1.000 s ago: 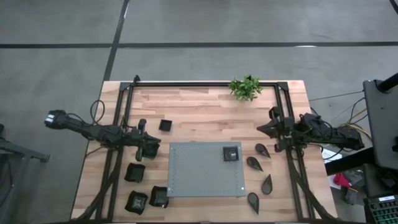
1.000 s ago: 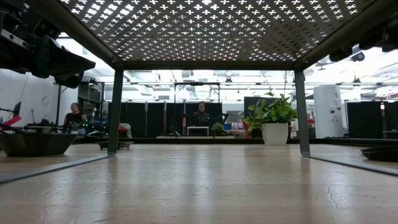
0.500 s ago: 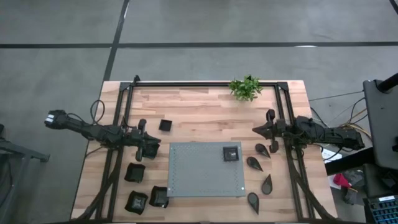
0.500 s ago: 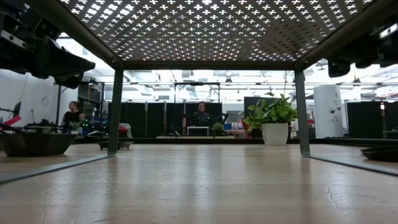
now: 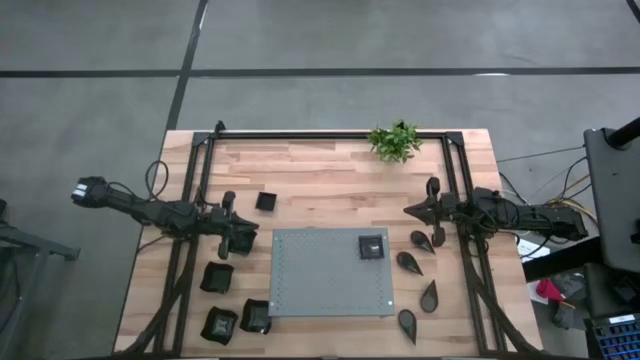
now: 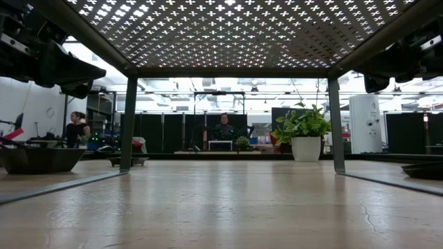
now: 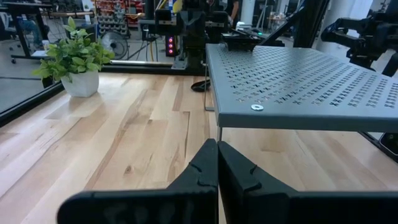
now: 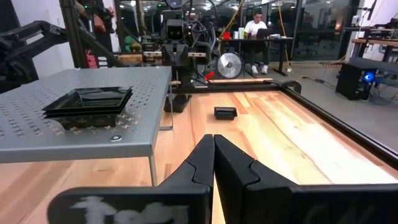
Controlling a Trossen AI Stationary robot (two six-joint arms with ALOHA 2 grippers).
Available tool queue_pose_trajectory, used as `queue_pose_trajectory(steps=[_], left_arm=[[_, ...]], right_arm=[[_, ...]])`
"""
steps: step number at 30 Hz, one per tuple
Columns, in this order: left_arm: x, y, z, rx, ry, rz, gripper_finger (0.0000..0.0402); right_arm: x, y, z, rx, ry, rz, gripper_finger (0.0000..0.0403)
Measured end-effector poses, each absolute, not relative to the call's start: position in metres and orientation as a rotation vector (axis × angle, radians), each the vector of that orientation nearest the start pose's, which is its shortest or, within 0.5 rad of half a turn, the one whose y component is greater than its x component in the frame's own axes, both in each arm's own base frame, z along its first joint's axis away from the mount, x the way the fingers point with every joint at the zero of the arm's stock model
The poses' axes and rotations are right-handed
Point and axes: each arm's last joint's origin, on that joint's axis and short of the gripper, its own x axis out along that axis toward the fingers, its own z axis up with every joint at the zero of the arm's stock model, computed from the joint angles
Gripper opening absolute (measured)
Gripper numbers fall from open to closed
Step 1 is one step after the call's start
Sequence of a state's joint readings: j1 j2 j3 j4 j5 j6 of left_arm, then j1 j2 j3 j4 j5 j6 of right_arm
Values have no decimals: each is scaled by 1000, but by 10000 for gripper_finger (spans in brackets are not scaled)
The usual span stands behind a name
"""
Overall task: Pick & Place Mini shaped plates
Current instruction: Stack the square plate on top of the square plate on the shelf
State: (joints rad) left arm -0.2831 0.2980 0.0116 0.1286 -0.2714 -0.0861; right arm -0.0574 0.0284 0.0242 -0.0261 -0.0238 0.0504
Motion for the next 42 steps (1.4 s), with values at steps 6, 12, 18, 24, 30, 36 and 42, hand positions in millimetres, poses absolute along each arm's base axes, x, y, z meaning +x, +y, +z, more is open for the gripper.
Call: queue_pose_trajectory(steps=[6, 12, 18, 24, 30, 36, 42], left_arm=[[112, -24, 154, -43, 153, -5, 0], [112, -24, 154, -42, 153, -5, 0], [112, -24, 154, -42, 154, -5, 0], [112, -23, 158, -52, 109, 31, 0], [113, -23, 163, -153, 61, 49, 0], [113, -20, 164, -190, 49, 158, 0], [111, -16, 169, -104, 277, 309, 46]], right_arm=[[98, -5, 167, 52, 29, -34, 9], [98, -5, 167, 51, 29, -34, 9], [98, -5, 167, 52, 29, -34, 9], [98, -5, 167, 53, 29, -34, 9], [98, -5, 167, 51, 29, -34, 9], [98, -5, 167, 52, 29, -34, 8], [98, -5, 167, 52, 29, -34, 8]])
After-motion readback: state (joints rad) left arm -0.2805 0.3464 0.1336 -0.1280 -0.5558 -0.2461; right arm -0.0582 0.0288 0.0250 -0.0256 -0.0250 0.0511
